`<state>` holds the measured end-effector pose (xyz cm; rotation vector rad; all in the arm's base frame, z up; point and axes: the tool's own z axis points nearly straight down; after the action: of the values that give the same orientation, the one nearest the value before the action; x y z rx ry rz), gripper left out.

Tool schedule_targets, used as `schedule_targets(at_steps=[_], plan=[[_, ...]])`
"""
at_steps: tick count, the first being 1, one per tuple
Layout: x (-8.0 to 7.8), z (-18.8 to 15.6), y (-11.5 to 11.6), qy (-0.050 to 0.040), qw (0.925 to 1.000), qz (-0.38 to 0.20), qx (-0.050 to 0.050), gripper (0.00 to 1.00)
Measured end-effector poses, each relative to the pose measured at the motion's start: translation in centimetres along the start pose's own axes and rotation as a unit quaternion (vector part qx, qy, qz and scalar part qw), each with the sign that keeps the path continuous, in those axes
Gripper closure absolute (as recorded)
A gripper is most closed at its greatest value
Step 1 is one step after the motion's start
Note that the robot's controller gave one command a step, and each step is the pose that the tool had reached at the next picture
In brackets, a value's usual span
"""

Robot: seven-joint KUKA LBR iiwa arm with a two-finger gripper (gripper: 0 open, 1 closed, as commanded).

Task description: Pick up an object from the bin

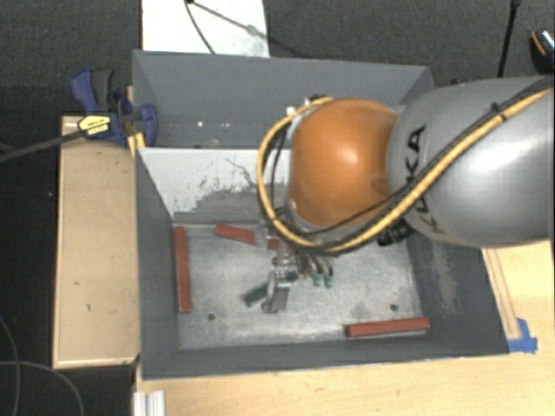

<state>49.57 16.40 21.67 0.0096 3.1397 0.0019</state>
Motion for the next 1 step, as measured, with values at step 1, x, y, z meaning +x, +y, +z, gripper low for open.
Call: schedule_targets(at_steps=[1], plan=[[-1.8, 15.05, -3.56, 0.0037, 0.9996, 0.029, 0.002, 0.0]])
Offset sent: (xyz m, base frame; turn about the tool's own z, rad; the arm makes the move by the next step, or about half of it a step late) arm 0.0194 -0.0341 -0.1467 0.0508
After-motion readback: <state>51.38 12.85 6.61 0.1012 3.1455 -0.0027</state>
